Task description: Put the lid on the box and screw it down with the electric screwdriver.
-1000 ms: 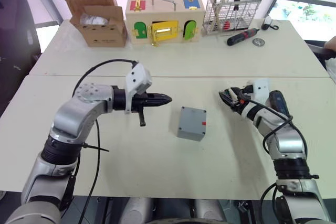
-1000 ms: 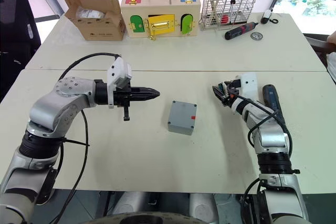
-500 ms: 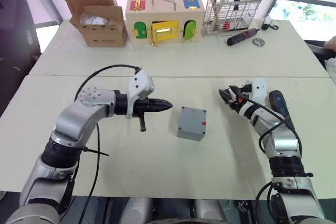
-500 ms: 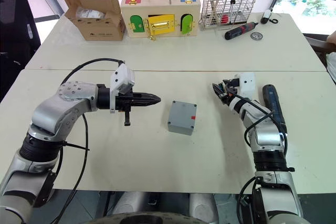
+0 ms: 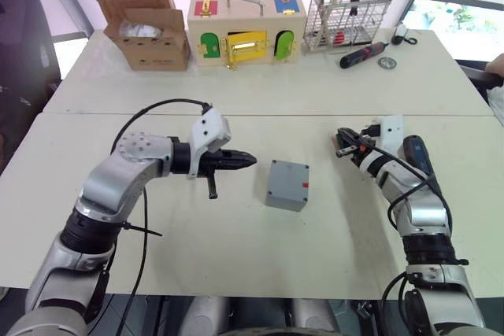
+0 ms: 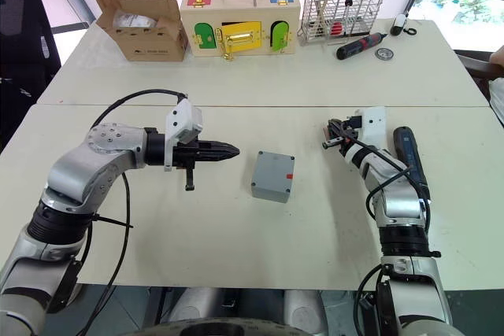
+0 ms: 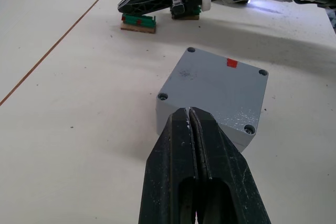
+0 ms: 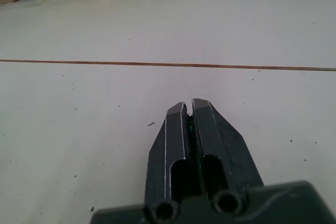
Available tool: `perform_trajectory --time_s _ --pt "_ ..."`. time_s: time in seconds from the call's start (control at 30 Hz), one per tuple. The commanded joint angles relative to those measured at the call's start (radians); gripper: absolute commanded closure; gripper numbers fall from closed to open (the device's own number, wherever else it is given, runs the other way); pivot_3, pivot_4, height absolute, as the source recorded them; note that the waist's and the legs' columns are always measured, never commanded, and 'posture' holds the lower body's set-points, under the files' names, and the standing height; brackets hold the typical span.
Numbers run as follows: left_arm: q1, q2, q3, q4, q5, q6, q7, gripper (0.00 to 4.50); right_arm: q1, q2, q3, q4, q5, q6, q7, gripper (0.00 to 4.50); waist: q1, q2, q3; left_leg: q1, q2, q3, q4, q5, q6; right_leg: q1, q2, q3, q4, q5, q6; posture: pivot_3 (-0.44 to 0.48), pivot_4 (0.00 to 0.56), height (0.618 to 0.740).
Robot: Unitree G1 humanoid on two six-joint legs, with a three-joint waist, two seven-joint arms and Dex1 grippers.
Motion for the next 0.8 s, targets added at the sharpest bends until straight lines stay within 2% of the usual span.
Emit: perform_trajectory --time_s 0.03,0.3,0.37,0.5,0.6,0.8 --pt "-0.026 0.002 0.018 0.003 -0.01 -0.023 -0.01 4.5 -0.033 -0.029 -0.053 -0.127 0.046 0.037 0.009 4.42 0.0 0.0 0.0 0.0 0.0 0.0 0.0 0.0 0.0 0.0 0.0 0.0 0.0 0.0 0.0 0.0 0.15 0.737" --pt "-0.048 -0.001 0.014 0.046 -0.008 -0.048 -0.041 4.5 -0.063 -0.136 -0.083 -0.39 0.163 0.251 0.078 4.42 0.003 0.0 0.0 0.0 0.0 0.0 0.0 0.0 0.0 0.0 0.0 0.0 0.0 0.0 0.0 0.0 0.15 0.737" --pt "-0.048 0.01 0.016 0.044 -0.012 -0.049 -0.055 4.5 -0.035 -0.163 -0.094 -0.493 0.233 0.337 0.107 4.42 0.005 0.0 0.0 0.0 0.0 0.0 -0.001 0.0 0.0 0.0 0.0 0.0 0.0 0.0 0.0 0.0 0.15 0.737" --pt "-0.022 0.064 0.012 0.021 -0.013 -0.065 -0.117 4.5 0.111 -0.214 -0.095 -0.73 0.385 0.483 0.166 4.42 0.009 0.0 0.0 0.0 0.0 -0.001 -0.002 0.0 0.0 0.0 0.0 0.0 -0.001 0.0 0.0 0.0 0.15 0.737" --pt "-0.013 0.078 0.017 0.015 -0.022 -0.064 -0.131 4.5 0.174 -0.181 -0.099 -0.802 0.461 0.532 0.136 4.42 0.009 0.0 0.0 0.0 0.0 -0.001 -0.002 0.0 0.0 0.0 -0.001 0.0 -0.001 0.0 0.0 0.0 0.15 0.737" --pt "0.003 0.089 0.009 -0.023 -0.029 -0.046 -0.154 4.5 0.233 -0.18 -0.062 -0.837 0.465 0.536 0.122 4.42 0.011 0.0 0.0 0.0 0.0 -0.001 -0.001 0.0 0.0 0.001 0.0 0.0 -0.001 0.0 0.0 0.0 0.15 0.737"
